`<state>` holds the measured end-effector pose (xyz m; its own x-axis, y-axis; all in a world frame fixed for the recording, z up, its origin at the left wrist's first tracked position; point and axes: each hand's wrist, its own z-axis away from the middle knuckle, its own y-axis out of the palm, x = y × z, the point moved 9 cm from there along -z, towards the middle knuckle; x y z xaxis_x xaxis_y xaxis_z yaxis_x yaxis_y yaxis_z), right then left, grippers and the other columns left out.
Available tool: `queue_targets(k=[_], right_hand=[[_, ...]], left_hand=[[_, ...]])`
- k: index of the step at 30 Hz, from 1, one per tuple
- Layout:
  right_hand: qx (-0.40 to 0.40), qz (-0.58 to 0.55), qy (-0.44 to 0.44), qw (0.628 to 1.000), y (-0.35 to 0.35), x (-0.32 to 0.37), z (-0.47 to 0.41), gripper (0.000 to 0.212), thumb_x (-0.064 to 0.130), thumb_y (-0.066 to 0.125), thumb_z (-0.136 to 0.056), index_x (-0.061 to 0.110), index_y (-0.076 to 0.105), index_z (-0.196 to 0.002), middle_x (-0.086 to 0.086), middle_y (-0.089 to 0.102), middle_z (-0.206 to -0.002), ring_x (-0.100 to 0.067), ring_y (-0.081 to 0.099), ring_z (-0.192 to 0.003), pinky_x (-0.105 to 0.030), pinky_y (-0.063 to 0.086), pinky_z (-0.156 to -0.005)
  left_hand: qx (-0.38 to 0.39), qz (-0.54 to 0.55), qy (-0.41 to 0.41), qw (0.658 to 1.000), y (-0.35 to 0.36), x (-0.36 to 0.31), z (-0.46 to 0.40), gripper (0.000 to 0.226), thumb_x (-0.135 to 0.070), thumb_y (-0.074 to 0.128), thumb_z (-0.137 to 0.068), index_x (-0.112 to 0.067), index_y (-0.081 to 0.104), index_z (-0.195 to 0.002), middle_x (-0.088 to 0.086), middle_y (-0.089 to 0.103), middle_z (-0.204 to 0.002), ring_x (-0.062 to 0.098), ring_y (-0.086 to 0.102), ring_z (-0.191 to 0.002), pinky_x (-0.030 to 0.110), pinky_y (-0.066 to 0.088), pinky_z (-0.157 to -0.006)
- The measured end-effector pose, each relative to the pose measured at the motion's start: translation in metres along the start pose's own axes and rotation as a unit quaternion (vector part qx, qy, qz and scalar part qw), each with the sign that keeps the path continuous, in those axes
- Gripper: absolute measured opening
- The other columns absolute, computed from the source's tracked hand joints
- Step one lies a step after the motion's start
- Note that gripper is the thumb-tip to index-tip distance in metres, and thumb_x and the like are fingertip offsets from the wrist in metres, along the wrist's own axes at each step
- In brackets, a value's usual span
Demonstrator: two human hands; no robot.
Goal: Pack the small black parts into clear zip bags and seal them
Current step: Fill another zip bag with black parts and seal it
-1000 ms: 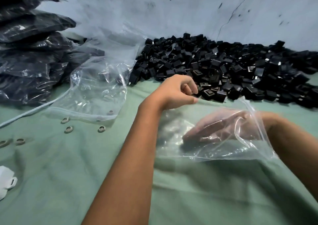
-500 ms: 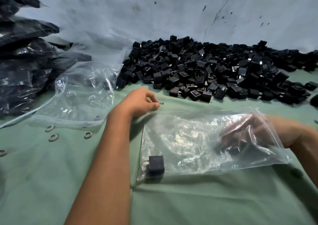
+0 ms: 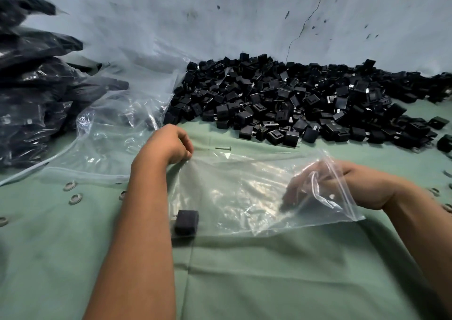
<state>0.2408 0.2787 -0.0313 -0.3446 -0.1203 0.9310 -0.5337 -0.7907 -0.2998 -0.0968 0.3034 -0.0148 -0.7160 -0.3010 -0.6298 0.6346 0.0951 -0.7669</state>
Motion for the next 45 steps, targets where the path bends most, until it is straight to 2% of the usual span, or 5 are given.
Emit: queue_targets(k=[5,9,17,24,45], right_hand=[[-0.217,0.083,0.160,0.959,-0.059,-0.032,0.009,0.020,0.023,0.066,-0.097,0.008,0.078,-0.103,-0.002,0.065,-0.059,-0.013,0.054,-0.046,-0.020,0.043,-0.042],[-0.511,0.152,0.055,0.844,-0.106,0.002,0.005,0.011,0.018,0.065,-0.100,0.015,0.076,-0.102,0.002,0.073,-0.074,-0.016,0.064,-0.064,-0.031,0.053,-0.061],[-0.413,0.334,0.030,0.847,-0.094,0.030,-0.049,0.024,0.008,0.075,-0.091,0.026,0.078,-0.106,0.003,0.072,-0.094,-0.016,0.064,-0.082,-0.037,0.057,-0.085],[-0.515,0.020,0.060,0.855,-0.102,-0.007,0.020,0.038,0.002,0.050,-0.097,0.029,0.075,-0.104,-0.006,0.065,-0.078,-0.019,0.054,-0.060,-0.032,0.047,-0.055],[-0.236,-0.050,0.042,0.970,-0.008,0.011,-0.005,0.012,0.008,0.079,-0.087,0.011,0.068,-0.083,-0.013,0.072,-0.076,-0.019,0.063,-0.057,-0.024,0.048,-0.048]], left_hand=[[-0.090,-0.012,-0.021,0.996,-0.012,0.006,-0.003,0.027,0.000,0.077,-0.083,-0.023,0.071,-0.070,-0.003,0.072,-0.082,0.022,0.069,-0.090,0.031,0.051,-0.080],[-0.115,-0.003,-0.033,0.993,-0.014,0.006,-0.002,0.024,-0.006,0.079,-0.084,-0.025,0.070,-0.072,-0.003,0.072,-0.090,0.022,0.067,-0.095,0.031,0.048,-0.081],[-0.125,0.073,0.174,0.974,0.002,-0.098,0.022,0.025,-0.016,0.080,-0.084,-0.036,0.066,-0.080,-0.009,0.070,-0.094,0.007,0.062,-0.082,0.032,0.053,-0.082],[0.050,-0.053,0.394,0.916,0.120,-0.191,0.074,0.051,0.002,0.060,-0.097,-0.042,0.069,-0.122,-0.006,0.048,-0.111,0.012,0.041,-0.108,0.028,0.040,-0.095],[0.051,0.005,0.424,0.904,0.083,-0.204,0.085,0.030,0.003,0.063,-0.082,-0.021,0.081,-0.085,-0.006,0.068,-0.071,0.012,0.065,-0.067,0.032,0.056,-0.067]])
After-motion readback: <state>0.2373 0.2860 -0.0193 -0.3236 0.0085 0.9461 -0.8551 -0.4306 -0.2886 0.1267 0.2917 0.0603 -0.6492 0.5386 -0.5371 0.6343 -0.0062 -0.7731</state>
